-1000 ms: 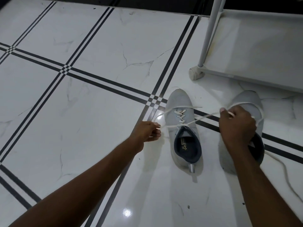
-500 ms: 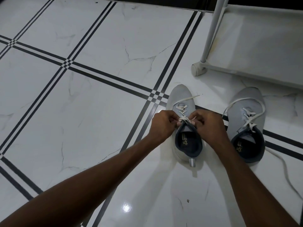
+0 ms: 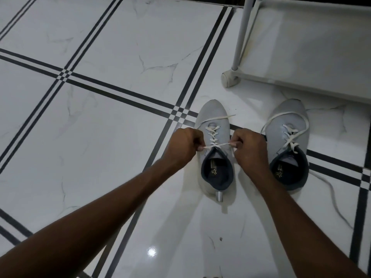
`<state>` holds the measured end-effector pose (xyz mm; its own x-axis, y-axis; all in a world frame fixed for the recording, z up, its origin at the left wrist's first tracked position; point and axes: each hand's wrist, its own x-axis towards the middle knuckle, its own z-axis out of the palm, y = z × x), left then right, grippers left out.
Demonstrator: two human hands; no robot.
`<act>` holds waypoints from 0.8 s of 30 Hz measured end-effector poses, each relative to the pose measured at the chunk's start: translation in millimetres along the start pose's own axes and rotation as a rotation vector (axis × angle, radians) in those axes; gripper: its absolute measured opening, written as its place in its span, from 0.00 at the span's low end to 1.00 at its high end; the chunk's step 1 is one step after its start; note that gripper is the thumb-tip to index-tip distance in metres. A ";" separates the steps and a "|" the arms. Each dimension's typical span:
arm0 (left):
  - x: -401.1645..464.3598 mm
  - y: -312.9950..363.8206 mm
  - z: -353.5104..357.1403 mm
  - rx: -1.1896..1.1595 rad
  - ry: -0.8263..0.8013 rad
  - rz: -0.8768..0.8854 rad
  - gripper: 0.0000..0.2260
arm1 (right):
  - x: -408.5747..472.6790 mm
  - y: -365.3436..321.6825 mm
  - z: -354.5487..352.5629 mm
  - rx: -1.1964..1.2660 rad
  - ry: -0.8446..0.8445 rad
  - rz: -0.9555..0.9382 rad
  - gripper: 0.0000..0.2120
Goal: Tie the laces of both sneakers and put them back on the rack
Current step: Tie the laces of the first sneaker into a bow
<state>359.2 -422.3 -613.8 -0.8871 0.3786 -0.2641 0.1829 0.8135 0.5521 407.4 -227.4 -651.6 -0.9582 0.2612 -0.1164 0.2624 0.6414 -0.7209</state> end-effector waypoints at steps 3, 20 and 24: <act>-7.9 -10.0 8.9 0.142 0.007 0.065 0.10 | -9.2 11.4 2.3 -0.088 0.046 -0.010 0.11; -16.3 -56.7 -59.9 -0.562 -0.605 -0.142 0.04 | 14.0 9.5 -64.2 0.032 -0.586 0.115 0.07; -11.1 -44.9 -57.3 -0.896 -0.488 -0.143 0.04 | 18.4 -6.8 -77.9 0.314 -0.690 0.068 0.02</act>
<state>336.5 -488.3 -590.2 -0.5707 0.6045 -0.5558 -0.4718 0.3126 0.8244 396.9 -170.8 -595.6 -0.8217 -0.2836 -0.4943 0.3779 0.3780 -0.8452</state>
